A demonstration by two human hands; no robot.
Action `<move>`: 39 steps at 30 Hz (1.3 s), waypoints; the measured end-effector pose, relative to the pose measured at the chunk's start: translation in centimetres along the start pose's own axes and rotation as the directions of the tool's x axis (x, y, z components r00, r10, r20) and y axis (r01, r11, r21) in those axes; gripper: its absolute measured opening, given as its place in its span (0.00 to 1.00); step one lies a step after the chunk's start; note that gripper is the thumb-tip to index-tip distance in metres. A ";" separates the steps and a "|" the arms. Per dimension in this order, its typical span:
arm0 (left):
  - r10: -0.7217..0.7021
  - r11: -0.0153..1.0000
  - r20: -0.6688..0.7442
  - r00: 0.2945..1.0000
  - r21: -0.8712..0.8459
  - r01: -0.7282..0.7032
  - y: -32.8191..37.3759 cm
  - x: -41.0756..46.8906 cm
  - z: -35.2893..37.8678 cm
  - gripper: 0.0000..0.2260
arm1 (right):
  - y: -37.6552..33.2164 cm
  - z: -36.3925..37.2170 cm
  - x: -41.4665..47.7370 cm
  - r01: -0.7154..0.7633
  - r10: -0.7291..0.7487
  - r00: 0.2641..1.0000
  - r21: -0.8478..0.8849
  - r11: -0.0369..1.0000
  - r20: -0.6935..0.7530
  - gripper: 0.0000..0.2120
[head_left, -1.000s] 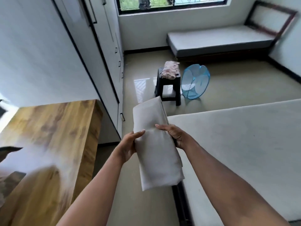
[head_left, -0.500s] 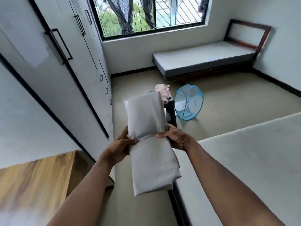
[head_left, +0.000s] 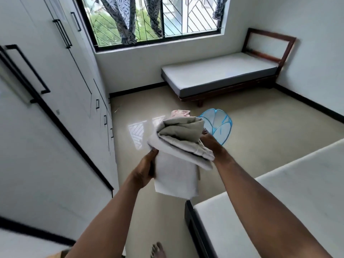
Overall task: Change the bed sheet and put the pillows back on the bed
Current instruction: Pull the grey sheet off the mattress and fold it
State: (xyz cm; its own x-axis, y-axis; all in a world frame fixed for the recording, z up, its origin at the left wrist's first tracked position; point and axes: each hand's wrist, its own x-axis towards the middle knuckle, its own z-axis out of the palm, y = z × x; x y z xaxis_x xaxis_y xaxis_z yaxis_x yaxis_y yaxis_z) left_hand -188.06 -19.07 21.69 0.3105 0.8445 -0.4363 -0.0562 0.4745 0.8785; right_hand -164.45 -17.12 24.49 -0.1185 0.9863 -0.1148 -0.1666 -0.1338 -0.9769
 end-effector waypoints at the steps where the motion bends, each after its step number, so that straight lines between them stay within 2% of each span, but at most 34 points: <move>1: 0.021 1.000 0.021 1.000 0.016 -0.021 0.8 1.8 -0.5 0.24 | -0.2 -0.1 1.7 0.055 -0.058 0.997 0.051 0.997 0.055 0.20; 2: 0.036 0.998 0.009 0.999 0.042 -0.037 1.9 3.3 -0.9 0.21 | -1.1 0.2 3.2 0.083 -0.087 0.991 0.043 0.996 0.101 0.19; 5: 0.038 0.999 -0.033 0.999 0.028 -0.037 5.1 8.6 -2.2 0.09 | -3.1 -0.5 9.0 0.115 -0.077 0.974 -0.170 0.979 0.213 0.23; 7: 0.005 1.000 0.002 1.000 0.013 -0.005 6.4 11.4 -2.8 0.14 | -4.4 -1.8 11.9 0.106 -0.016 0.954 -0.284 0.953 0.301 0.25; 8: -0.006 1.000 0.010 1.000 0.029 0.006 7.3 12.6 -3.1 0.16 | -5.2 -2.7 13.1 0.047 0.052 0.949 -0.304 0.951 0.310 0.23; 9: -0.006 0.998 0.003 1.000 0.057 0.006 8.1 14.3 -3.3 0.17 | -6.1 -3.4 14.3 -0.022 0.117 0.950 -0.311 0.950 0.291 0.18; 10: 0.024 0.997 -0.013 1.000 0.077 -0.023 9.2 15.7 -3.2 0.16 | -6.8 -4.0 15.3 -0.063 0.144 0.960 -0.317 0.946 0.241 0.18; 11: 0.084 0.992 -0.014 0.996 0.091 -0.083 10.6 17.6 -3.1 0.13 | -7.1 -4.7 16.3 -0.075 0.134 0.976 -0.314 0.946 0.170 0.21; 13: 0.269 0.959 -0.021 0.963 0.103 -0.266 12.8 22.0 -2.5 0.07 | -6.9 -4.7 18.0 -0.002 0.006 1.000 -0.318 0.948 0.010 0.21; 15: 0.384 0.918 -0.018 0.923 0.110 -0.380 15.0 25.6 -1.6 0.06 | -5.1 -4.9 19.4 0.038 -0.085 0.982 -0.270 0.962 -0.167 0.32; 17: 0.418 0.901 0.067 0.906 0.095 -0.423 17.0 29.5 -0.7 0.05 | -3.2 -6.4 21.5 0.030 -0.055 0.977 -0.121 0.992 -0.205 0.42; 20: 0.330 0.933 0.130 0.935 0.103 -0.344 19.9 34.6 1.2 0.04 | -2.6 -9.0 24.9 -0.020 0.021 0.994 0.007 1.000 -0.108 0.33; 23: 0.156 0.979 0.189 0.970 0.100 -0.177 22.5 39.8 3.6 0.09 | -3.2 -12.8 28.9 0.008 0.002 0.981 0.049 0.999 -0.195 0.24; 25: 0.049 0.996 0.256 0.965 0.064 -0.068 23.9 42.7 4.5 0.16 | -3.7 -15.3 31.3 0.023 -0.004 0.965 0.070 0.997 -0.263 0.20; 28: -0.090 0.996 0.409 0.908 0.041 0.081 24.5 47.5 5.3 0.31 | -4.6 -18.8 34.4 0.038 -0.004 0.925 0.081 0.996 -0.381 0.18; 30: -0.154 0.983 0.473 0.867 0.161 0.087 24.6 50.0 6.6 0.44 | -5.6 -20.8 36.5 0.053 -0.016 0.880 0.064 0.997 -0.475 0.18; 31: -0.181 0.974 0.489 0.853 0.210 0.086 25.1 51.5 7.6 0.46 | -6.4 -21.9 37.9 0.065 -0.031 0.850 0.046 0.997 -0.526 0.19; 34: -0.146 0.968 0.555 0.819 0.250 0.003 27.3 56.1 11.1 0.37 | -8.9 -25.3 41.8 0.109 -0.101 0.771 -0.025 0.994 -0.629 0.22; 35: -0.107 0.973 0.563 0.819 0.230 -0.031 28.1 57.5 12.1 0.33 | -9.7 -26.4 42.8 0.120 -0.117 0.778 -0.037 0.992 -0.617 0.22; 37: -0.030 0.983 0.559 0.829 0.167 -0.077 29.1 61.3 13.6 0.25 | -10.7 -29.1 44.8 0.085 -0.093 0.836 -0.040 0.996 -0.541 0.22; 39: 0.021 0.987 0.531 0.847 0.123 -0.101 29.1 64.8 15.0 0.19 | -10.8 -31.9 46.6 -0.110 0.067 0.870 -0.060 0.992 -0.488 0.25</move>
State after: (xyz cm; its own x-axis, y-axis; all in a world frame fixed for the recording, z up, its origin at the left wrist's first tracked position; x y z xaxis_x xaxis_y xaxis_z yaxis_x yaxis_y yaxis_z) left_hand -155.33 45.80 21.92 0.7659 0.5932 -0.2480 0.0295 0.3529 0.9352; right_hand -136.89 33.34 23.95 0.3635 0.8964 -0.2536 -0.0937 -0.2357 -0.9673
